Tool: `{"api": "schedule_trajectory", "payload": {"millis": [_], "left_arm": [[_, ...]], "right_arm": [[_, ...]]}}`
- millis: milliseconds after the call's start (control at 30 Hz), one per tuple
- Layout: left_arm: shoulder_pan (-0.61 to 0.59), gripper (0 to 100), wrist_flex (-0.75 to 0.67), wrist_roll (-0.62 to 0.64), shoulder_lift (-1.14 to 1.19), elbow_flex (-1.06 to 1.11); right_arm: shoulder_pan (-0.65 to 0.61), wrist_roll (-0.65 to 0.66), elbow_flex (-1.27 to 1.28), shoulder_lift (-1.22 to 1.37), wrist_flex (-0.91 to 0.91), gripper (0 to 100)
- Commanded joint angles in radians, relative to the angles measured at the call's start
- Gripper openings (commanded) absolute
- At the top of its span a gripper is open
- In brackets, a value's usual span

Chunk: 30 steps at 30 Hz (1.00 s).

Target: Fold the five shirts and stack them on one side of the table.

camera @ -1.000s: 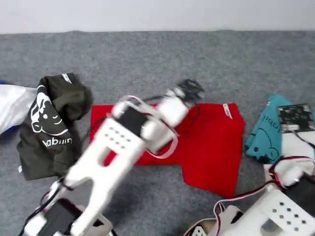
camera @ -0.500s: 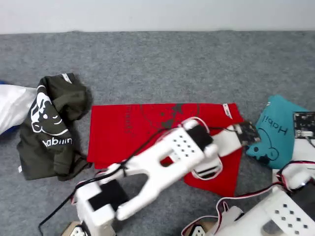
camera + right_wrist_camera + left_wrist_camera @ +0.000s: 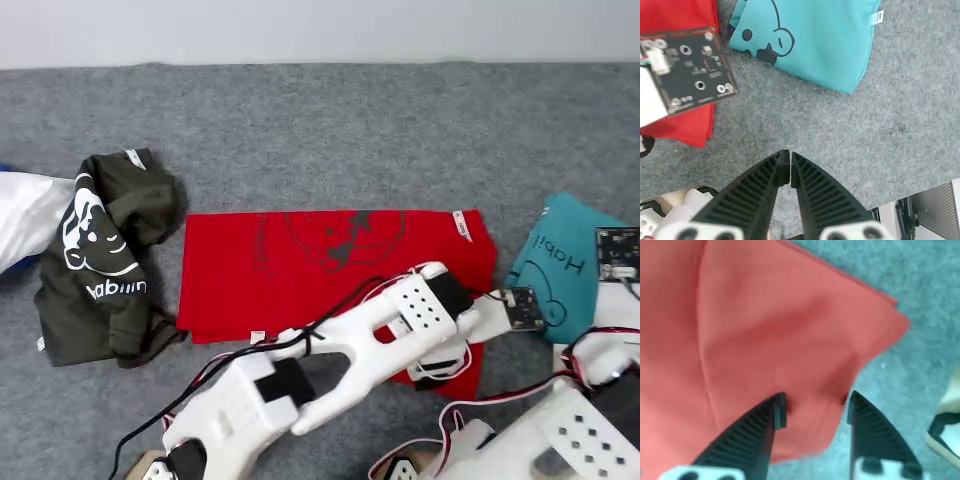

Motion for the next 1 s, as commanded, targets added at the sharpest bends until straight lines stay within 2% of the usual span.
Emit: {"api": "schedule_trajectory", "payload": {"millis": [0,133,433,633,833,967], "left_arm": [[-0.018,20,-0.026,-0.012,0.028,-0.051],[-0.048,19,-0.035,0.003,0.055,-0.105],[-0.025,1,-0.034,-0.034,0.078,-0.111],[-0.025,0,-0.020,-0.031,0.077,-0.116],[-0.043,0,0.074,-0.028,0.077,-0.262],[-0.077,1,0.086,-0.025,0.086,-0.355]], "right_arm": [[0.012,-0.011,-0.003,-0.016,0.041,0.9],[0.012,-0.011,-0.003,-0.016,0.042,0.9],[0.012,-0.011,-0.003,-0.016,0.042,0.9],[0.012,-0.057,-0.003,-0.016,0.042,0.9],[0.012,-0.058,-0.003,-0.016,0.042,0.9],[0.012,-0.058,-0.003,-0.016,0.042,0.9]]}}
